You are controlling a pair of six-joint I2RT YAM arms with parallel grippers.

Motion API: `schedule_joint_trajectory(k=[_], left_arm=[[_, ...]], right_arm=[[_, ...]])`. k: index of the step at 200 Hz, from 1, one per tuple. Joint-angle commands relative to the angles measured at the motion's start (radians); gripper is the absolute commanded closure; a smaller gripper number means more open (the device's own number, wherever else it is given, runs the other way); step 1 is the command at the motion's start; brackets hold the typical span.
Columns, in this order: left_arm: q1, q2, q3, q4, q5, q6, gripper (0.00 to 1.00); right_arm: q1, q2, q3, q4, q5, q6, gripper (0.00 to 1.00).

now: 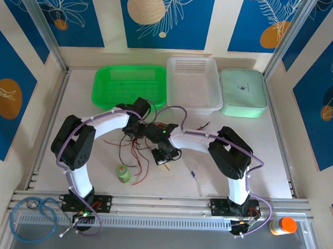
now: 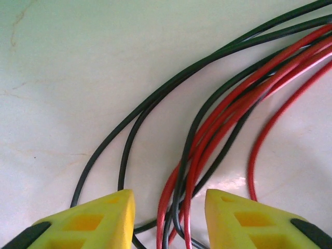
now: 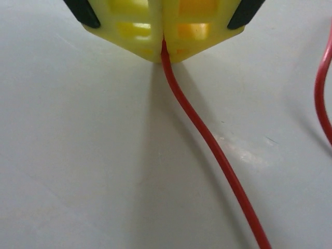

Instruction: Untangle the cables

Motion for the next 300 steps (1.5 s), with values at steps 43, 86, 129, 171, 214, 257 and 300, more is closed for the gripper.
schedule_joint_trajectory(k=[43,86,129,171,214,257,300], left_arm=[[-0.029,-0.025,0.028,-0.017,0.075,0.035,0.48],[-0.048,0.04,0.026,0.013,-0.021,0.006,0.48],[-0.047,0.114,0.058,0.004,-0.301,-0.013,0.47],[-0.047,0.207,0.074,0.011,-0.278,-0.008,0.75],[-0.045,0.224,0.06,0.017,-0.284,-0.008,1.0],[-0.044,0.216,0.06,0.018,-0.283,-0.007,1.0],[-0.042,0.213,0.05,0.018,-0.29,-0.007,1.0]], right_arm=[[-0.058,-0.173,-0.119,0.008,0.039,0.013,1.0],[-0.117,-0.31,-0.19,0.03,-0.002,0.034,1.0],[-0.169,-0.404,-0.245,0.061,-0.042,0.062,1.0],[-0.298,-0.563,-0.283,0.01,-0.03,0.081,1.0],[-0.559,-0.826,-0.273,-0.101,-0.066,0.085,1.0],[-0.755,-0.917,-0.184,-0.19,-0.123,0.033,1.0],[-0.856,-0.925,-0.014,-0.255,-0.092,-0.042,1.0]])
